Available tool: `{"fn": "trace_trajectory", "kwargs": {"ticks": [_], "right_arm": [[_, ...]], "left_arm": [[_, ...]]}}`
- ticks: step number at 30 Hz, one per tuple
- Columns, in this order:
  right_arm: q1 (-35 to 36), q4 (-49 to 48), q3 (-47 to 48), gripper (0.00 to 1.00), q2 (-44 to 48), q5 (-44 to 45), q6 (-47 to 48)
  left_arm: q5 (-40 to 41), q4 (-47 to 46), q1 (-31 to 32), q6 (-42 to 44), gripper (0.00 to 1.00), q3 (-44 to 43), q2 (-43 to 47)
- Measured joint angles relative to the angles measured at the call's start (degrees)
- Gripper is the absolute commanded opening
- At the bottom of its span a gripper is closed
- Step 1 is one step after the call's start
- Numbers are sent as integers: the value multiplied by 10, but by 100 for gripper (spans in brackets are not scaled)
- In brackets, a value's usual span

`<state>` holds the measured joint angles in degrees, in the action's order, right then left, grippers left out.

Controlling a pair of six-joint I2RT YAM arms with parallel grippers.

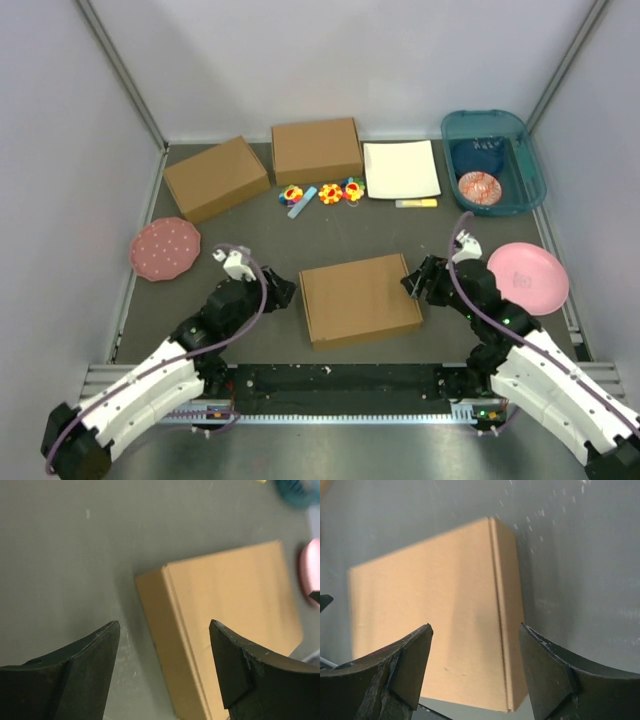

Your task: Fold the paper box

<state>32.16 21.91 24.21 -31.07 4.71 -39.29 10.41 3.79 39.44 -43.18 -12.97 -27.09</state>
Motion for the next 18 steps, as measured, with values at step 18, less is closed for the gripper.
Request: {"fn": "trace_trajectory", "kwargs": {"ticks": [18], "right_arm": [[0, -229, -119, 66, -162, -61, -53]], "left_arm": [[-123, -234, 0, -87, 69, 58, -262]]}}
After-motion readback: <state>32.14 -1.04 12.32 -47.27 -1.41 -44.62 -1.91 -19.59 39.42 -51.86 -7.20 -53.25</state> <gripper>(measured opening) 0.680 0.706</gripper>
